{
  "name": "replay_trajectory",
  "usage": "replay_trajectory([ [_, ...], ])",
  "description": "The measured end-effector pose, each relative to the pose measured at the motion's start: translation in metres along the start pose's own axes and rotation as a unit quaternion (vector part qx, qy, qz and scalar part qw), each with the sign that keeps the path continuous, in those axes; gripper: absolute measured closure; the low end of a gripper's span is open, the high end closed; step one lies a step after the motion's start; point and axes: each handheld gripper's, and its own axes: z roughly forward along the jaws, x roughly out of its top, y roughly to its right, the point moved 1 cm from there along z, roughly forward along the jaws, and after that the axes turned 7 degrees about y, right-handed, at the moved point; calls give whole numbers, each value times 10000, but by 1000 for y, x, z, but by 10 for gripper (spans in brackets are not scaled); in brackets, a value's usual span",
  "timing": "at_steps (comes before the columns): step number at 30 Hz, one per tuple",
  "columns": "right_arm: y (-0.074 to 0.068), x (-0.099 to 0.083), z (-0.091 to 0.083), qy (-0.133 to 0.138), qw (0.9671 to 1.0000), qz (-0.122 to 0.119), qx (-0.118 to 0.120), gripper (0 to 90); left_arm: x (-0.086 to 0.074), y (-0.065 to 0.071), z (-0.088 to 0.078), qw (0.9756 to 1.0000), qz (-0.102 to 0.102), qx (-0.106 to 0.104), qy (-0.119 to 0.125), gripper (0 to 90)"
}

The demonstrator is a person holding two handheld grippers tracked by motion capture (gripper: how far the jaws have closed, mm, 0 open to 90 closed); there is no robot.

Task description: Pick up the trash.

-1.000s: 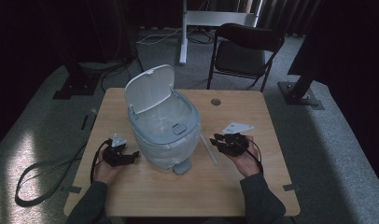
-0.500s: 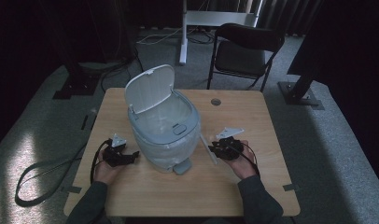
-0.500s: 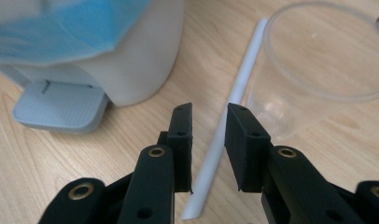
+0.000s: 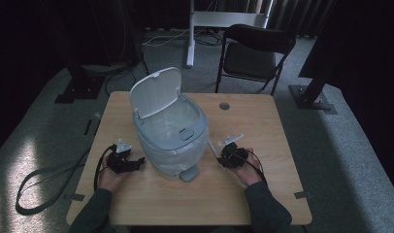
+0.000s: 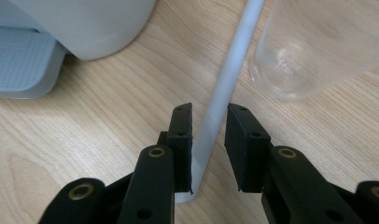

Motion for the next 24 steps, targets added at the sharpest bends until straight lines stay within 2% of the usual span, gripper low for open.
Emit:
replay_trajectory([
  [9,2,2,10,-377,9992,22,-91,721,0,0,0,10000,2,0,0,252],
  [12,1,1,16,-608,9981,54,-124,733,0,0,0,10000,1,0,0,252],
  [17,4,1,16,-622,9976,276,-103,778,0,0,0,10000,0,1,-1,252],
  [24,4,-1,14,-575,9979,269,-108,790,0,0,0,10000,-1,1,1,252],
])
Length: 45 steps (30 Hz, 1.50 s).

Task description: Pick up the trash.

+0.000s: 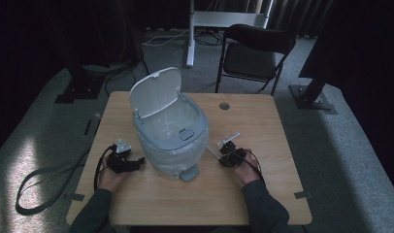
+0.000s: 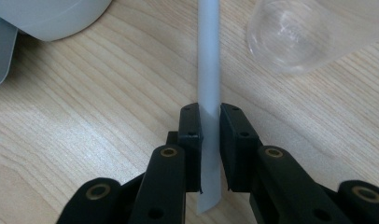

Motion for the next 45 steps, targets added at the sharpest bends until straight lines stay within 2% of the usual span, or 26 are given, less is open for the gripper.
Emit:
replay_trajectory([
  [10,-8,-2,-13,259,9996,-18,-95,790,0,0,0,10000,1,0,0,252],
  [14,-9,-2,-19,389,9992,40,16,790,0,0,0,10000,1,0,0,252],
  [16,-10,-2,-27,491,9988,45,61,790,0,0,0,10000,3,0,0,252],
  [25,-13,-2,-47,779,9969,43,-27,790,0,0,0,10000,1,0,-1,252],
  [45,-11,2,-74,1239,9921,169,-83,790,0,0,0,10000,1,0,0,252],
])
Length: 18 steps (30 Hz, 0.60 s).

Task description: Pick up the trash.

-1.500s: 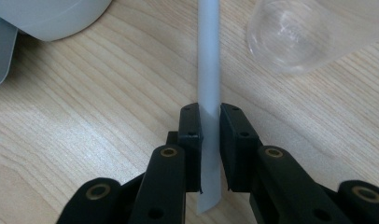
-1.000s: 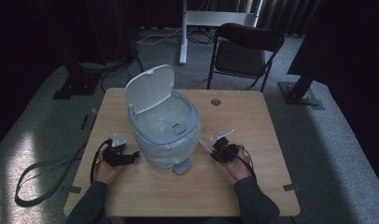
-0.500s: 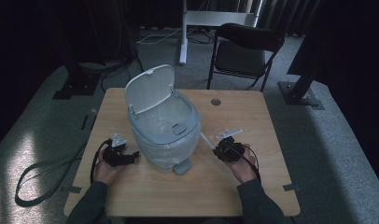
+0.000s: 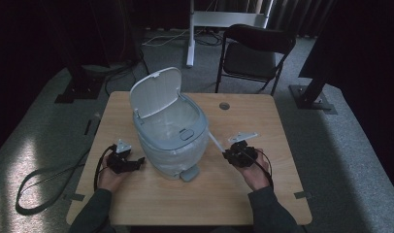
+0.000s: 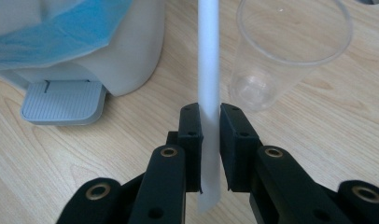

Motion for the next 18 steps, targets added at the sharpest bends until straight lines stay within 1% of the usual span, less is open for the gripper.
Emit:
replay_trajectory([
  [14,4,5,-12,211,9997,21,-104,790,0,0,0,10000,0,0,0,252],
  [18,6,7,-16,270,9995,63,-157,790,0,0,0,10000,0,0,0,252],
])
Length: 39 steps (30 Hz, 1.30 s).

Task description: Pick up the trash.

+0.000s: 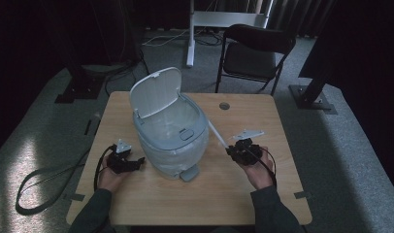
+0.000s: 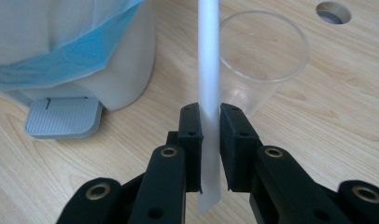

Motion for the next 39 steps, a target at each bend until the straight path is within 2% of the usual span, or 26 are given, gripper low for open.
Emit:
replay_trajectory([
  [22,4,13,-24,355,9992,-64,-166,790,0,0,0,10000,0,0,0,252],
  [31,4,15,-40,534,9983,-62,-235,790,0,0,0,10000,0,0,-1,252],
  [36,1,19,-48,633,9977,-101,-236,791,0,0,0,10000,-1,0,1,252],
  [39,-5,24,-54,731,9968,-214,-225,790,0,0,0,10000,1,0,0,252],
])
